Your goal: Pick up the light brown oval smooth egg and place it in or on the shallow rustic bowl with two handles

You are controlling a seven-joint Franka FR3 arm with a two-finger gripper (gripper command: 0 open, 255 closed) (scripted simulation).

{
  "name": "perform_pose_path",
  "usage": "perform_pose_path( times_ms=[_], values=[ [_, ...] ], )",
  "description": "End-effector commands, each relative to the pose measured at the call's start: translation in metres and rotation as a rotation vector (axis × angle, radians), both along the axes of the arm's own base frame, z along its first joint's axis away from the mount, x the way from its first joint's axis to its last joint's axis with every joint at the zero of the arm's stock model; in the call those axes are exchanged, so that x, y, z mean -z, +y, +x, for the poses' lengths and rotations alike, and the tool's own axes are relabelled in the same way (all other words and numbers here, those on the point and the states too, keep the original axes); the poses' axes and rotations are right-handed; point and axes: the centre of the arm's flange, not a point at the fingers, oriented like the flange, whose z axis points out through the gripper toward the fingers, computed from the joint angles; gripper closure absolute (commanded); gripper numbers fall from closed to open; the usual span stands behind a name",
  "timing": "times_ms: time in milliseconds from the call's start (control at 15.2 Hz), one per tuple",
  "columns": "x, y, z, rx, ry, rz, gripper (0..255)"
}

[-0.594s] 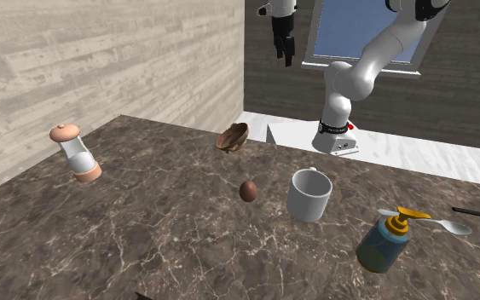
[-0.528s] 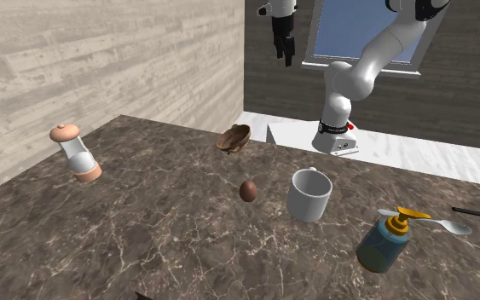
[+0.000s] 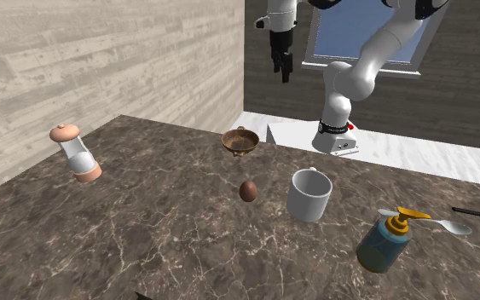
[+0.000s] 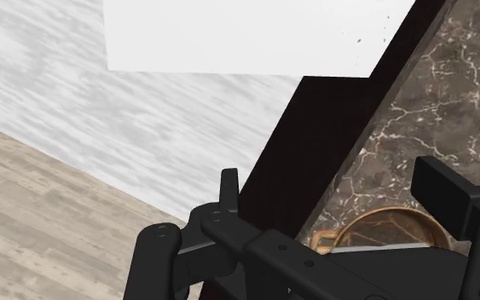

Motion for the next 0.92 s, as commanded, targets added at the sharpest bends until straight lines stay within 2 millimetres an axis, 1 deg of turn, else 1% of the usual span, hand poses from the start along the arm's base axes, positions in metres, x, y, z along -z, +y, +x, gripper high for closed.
perform_pose_path(
  times_ms=[0, 858],
  values=[
    [0.013, 0.025, 0.006, 0.003, -0.015, -0.001, 0],
    [0.076, 0.174, 0.052, 0.017, -0.105, -0.013, 0]
  ],
)
